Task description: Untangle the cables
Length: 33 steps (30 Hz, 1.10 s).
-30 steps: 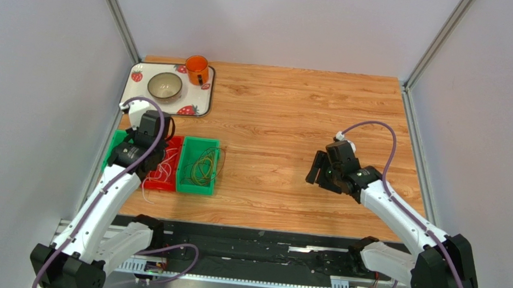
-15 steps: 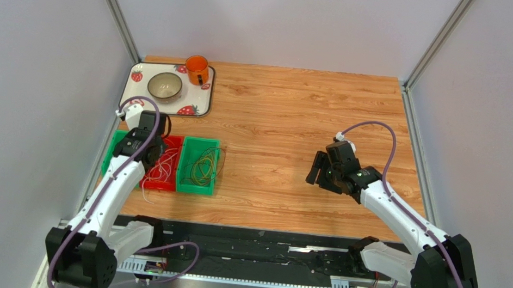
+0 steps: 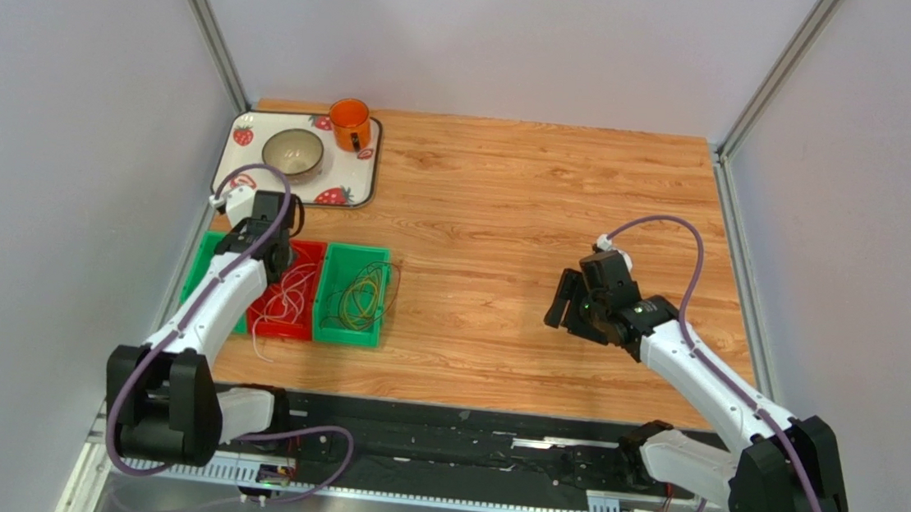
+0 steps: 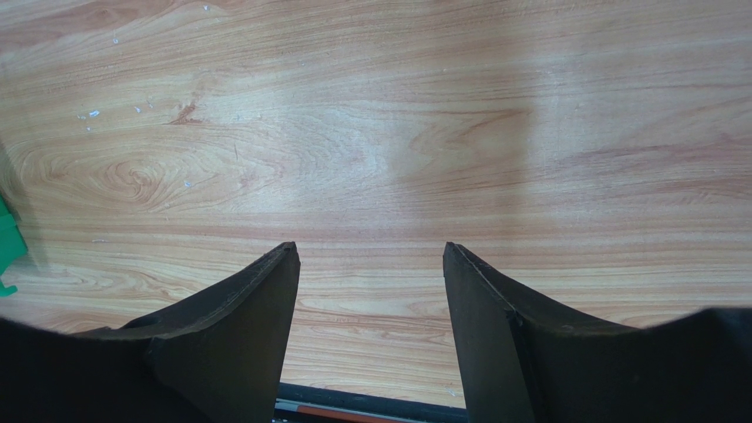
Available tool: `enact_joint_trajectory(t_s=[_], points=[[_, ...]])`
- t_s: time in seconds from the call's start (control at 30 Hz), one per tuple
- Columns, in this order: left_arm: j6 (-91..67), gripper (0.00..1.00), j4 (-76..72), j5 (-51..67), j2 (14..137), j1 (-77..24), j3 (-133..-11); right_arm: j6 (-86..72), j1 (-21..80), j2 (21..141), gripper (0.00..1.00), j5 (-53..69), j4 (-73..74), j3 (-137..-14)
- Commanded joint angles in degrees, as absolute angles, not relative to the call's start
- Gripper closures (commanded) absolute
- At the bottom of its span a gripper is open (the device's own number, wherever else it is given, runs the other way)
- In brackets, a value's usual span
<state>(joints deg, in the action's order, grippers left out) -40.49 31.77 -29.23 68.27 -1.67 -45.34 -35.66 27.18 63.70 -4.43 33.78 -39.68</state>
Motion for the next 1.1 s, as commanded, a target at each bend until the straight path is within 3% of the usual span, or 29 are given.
enact_joint_trajectory(t_s=[0.0, 0.7, 1.0, 1.07], points=[[-44.29, 1.0, 29.62, -30.06, 69.0, -1.32, -42.9, -34.63, 26.72, 64.33, 0.35, -5.1, 32.26, -39.64], [-44.39, 0.97, 33.48, -29.44, 57.92, -7.03, -38.93, -35.86, 26.63, 63.72, 0.35, -3.87, 32.17, -39.55], [-42.89, 0.51, 34.1, -28.3, 52.91, -7.12, -39.81, -36.21, 26.63, 62.67, 0.35, -3.52, 32.69, -39.55], [-42.63, 0.46, 34.45, -27.95, 52.03, -7.12, -40.16, -36.3, 26.63, 62.58, 0.35, -3.43, 32.69, -39.55]])
